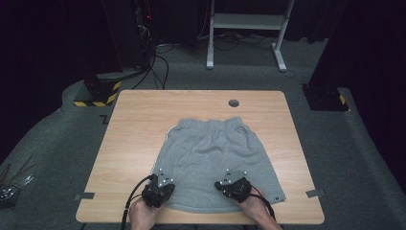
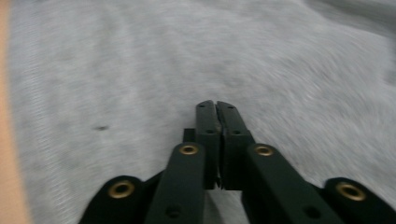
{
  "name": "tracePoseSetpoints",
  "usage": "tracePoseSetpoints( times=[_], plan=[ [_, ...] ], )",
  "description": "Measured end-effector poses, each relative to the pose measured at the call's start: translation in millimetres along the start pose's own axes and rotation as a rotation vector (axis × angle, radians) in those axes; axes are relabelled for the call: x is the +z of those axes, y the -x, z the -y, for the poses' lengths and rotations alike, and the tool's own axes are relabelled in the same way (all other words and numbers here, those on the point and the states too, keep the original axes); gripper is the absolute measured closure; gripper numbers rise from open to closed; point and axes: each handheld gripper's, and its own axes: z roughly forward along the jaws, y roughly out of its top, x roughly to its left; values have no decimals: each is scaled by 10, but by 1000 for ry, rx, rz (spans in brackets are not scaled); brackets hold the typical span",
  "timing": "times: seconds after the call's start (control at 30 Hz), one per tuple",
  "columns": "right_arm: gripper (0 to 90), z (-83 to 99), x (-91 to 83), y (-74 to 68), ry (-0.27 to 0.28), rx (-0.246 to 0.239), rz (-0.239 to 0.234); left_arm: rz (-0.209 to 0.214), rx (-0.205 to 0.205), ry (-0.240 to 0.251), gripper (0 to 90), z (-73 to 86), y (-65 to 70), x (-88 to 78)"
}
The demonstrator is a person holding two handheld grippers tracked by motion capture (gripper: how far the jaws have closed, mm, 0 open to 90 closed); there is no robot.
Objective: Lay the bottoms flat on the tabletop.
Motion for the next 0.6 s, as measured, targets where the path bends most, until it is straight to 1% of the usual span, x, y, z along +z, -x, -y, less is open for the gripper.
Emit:
tracePoseSetpoints(
  times=[0.03,0.07,0.1,0.13,0.17,0.2,0.23,0.27,0.33,0.37,0.4,0.43,0.47,0.5,0.53,0.57,0.6],
  plan=[
    [892,-10,-7,-28,-6,-21,-7,10,-7,3,848,-10,-9,4],
    [892,-13,-17,-45,0,-32,-23,10,-16,11,793,-24,-19,10],
    [877,-16,-31,-50,12,-22,-42,1,-23,22,733,-40,-31,14],
    [846,-21,-42,-52,21,-13,-29,-8,-37,32,676,-61,-47,17],
    [843,-27,-38,-44,18,-6,-14,-20,-49,40,626,-87,-71,20],
    [845,-29,-18,-36,6,6,-22,-35,-59,48,584,-116,-99,27],
    [856,-24,13,-44,-5,4,-44,-48,-67,52,546,-149,-134,33],
    [864,-18,17,-77,7,-10,-55,-66,-80,59,527,-180,-176,43],
    [867,-33,0,-154,-5,-64,-98,-83,-120,67,498,-239,-288,76],
    [865,-31,-12,-184,-8,-81,-112,-97,-144,71,484,-271,-363,106],
    [848,-22,-27,-179,-7,-88,-125,-106,-155,73,480,-287,-407,126],
    [815,-15,-37,-153,-1,-80,-134,-116,-167,71,479,-306,-459,153],
    [775,0,-56,-96,15,-54,-125,-123,-180,77,479,-316,-507,183],
    [749,15,-84,-17,31,-11,-99,-133,-193,78,480,-322,-550,210],
    [726,31,-117,83,55,35,-63,-146,-198,76,480,-325,-592,232],
    [704,50,-158,194,77,86,-12,-157,-206,79,482,-327,-629,249],
    [686,65,-196,303,84,134,51,-160,-215,82,483,-328,-660,262]
  ],
)
